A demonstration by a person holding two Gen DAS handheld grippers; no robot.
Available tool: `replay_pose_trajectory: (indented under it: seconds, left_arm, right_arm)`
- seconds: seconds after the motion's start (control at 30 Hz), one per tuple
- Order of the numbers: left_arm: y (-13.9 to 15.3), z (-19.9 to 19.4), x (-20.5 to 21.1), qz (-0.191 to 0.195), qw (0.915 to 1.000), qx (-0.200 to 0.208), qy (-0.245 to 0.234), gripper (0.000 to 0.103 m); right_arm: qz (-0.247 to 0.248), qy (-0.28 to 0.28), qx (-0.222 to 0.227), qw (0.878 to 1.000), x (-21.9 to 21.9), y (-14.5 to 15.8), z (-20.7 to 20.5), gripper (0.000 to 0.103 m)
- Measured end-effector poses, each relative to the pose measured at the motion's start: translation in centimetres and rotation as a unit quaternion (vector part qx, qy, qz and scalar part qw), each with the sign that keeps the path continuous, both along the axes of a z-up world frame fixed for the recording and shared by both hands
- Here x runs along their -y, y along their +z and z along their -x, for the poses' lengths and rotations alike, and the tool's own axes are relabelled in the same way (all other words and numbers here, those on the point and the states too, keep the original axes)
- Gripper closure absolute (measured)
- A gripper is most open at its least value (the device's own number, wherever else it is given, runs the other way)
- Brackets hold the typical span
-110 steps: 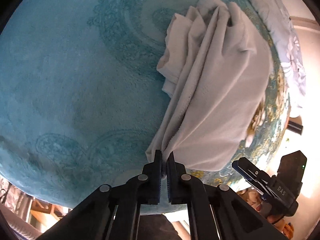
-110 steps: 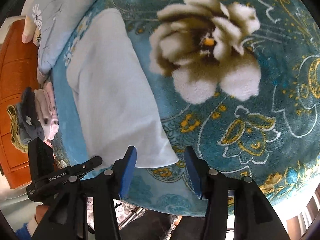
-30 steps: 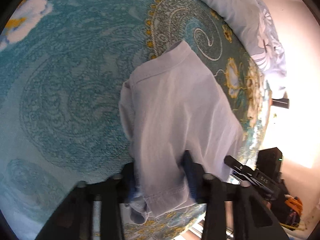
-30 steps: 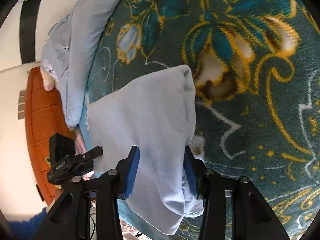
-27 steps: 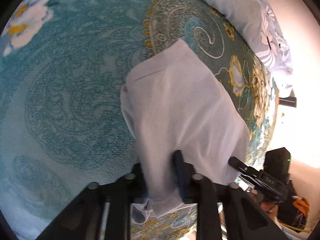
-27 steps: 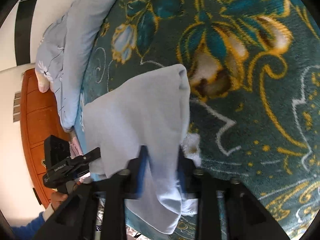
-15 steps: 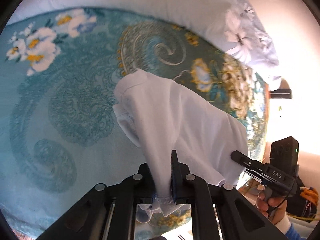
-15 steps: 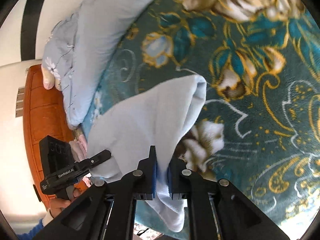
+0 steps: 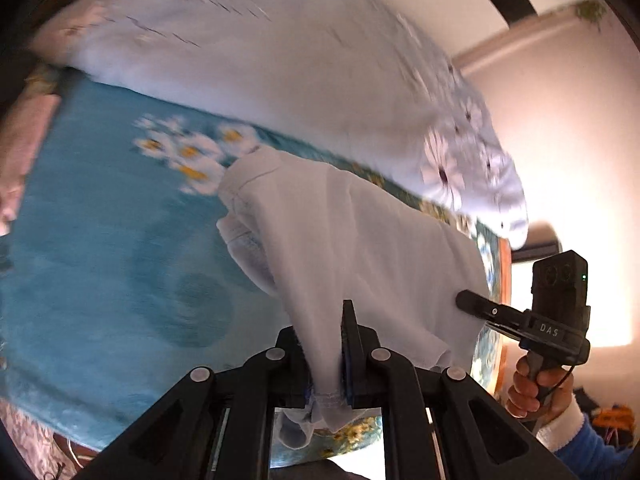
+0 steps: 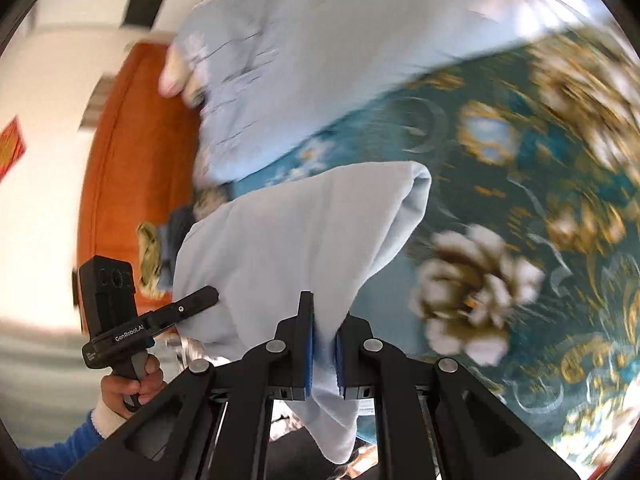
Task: Fold clothes
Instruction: 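Carry the folded T-shirt with both grippers toward the clothes stack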
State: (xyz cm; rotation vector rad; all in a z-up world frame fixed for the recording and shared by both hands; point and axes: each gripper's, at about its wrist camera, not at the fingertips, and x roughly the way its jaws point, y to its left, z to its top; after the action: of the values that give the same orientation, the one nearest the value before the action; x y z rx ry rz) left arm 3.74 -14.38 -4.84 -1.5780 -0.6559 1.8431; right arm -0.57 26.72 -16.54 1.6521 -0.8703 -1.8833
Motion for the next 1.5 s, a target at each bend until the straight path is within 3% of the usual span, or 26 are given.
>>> replay_pose_trajectory:
  seconds: [0.17, 0.4, 0.8, 0.9, 1.2, 1.5]
  left_arm:
    - [1.3, 0.4, 7.6, -0.003, 0.9971, -0.006, 0.076, 0.091]
    - [2.3, 2.2, 16.8, -0.004, 0.9903, -0.030, 0.136, 0.091]
    - [3.5, 8.1, 36.0, -0.033, 0.9869, -0.105, 0.117, 0.091]
    - [2.5, 9.7, 41.5, -0.040, 0.9862, -0.104, 0.122, 0.091]
    - [-1.3, 13.6, 53.2, 0.003, 0.9880, -0.101, 0.117, 0.091]
    - [-5.3, 18.1, 59.8, -0.020, 0.9865, -0.083, 0.140, 0.091]
  right_arm:
    - [0.031, 0.062, -0.047, 0.996, 7.1, 3.5, 2.4, 0.094]
    - [0.043, 0.130, -0.089, 0.987, 17.3, 7.3, 4.5, 0.094]
    - [0.053, 0.154, -0.155, 0.974, 35.5, 15.8, 6.2, 0.094]
    - [0.052, 0.160, -0.161, 0.973, 40.6, 17.2, 6.5, 0.094]
    - [0.043, 0.198, -0.145, 0.968, 56.3, 17.0, 7.8, 0.094]
    - [0.025, 0.220, -0.113, 0.969, 65.5, 15.0, 9.7, 0.094]
